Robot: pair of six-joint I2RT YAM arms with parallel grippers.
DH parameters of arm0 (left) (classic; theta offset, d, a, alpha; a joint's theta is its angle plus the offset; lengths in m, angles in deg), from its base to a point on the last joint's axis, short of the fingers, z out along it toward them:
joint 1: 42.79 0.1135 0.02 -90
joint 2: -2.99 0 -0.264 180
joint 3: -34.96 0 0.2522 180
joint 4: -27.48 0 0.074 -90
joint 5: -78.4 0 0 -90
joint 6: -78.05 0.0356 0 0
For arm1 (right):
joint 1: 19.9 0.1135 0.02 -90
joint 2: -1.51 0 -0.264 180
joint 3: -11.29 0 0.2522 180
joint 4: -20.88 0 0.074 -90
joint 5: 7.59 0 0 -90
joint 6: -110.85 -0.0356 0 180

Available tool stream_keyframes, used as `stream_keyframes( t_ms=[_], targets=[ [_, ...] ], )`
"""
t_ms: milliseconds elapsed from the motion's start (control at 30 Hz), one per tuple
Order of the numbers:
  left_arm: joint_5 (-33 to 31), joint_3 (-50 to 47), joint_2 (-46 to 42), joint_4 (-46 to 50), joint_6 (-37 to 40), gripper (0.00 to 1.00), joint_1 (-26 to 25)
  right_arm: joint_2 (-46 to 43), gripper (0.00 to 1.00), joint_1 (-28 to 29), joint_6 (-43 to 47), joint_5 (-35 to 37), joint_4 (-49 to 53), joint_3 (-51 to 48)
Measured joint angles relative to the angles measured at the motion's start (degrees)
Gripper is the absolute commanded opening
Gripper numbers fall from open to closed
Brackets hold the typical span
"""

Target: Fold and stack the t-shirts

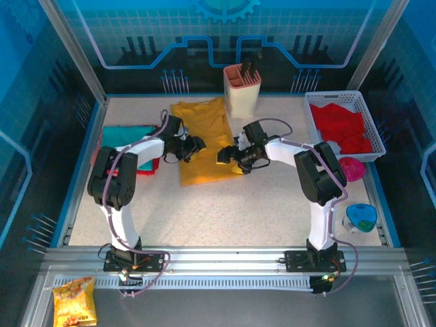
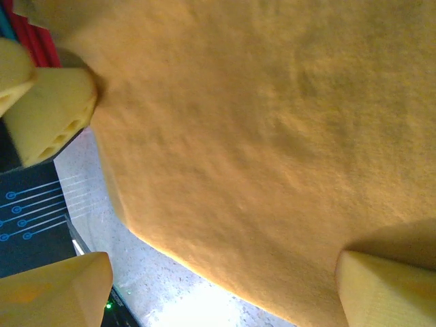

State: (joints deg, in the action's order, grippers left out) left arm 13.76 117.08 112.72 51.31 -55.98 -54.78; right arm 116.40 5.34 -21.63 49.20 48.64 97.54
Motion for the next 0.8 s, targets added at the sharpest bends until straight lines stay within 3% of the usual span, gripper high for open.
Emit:
stream_keyframes(
  t_ms=[300,467,633,800],
  targets=[
    [-0.3,-0.5,1.1,0.8,2.6,0.48,8.7,-0.6,0.85,-0.2,-0.2,-0.5,-3.3,-2.1],
    [-0.9,3.3,0.3,4.7,5.9,0.49,9.5,-1.2,0.87,-0.2,0.7,-0.1,-2.0,-2.0],
    [0.9,0.4,-7.1,7.0,6.9,0.54,9.4,-4.2,0.88,-0.3,3.5,1.6,5.5,0.1],
    [2.3,-10.8,-19.1,7.8,6.9,0.56,9.2,-8.2,0.87,-2.5,7.6,2.5,11.8,2.6]
  ],
)
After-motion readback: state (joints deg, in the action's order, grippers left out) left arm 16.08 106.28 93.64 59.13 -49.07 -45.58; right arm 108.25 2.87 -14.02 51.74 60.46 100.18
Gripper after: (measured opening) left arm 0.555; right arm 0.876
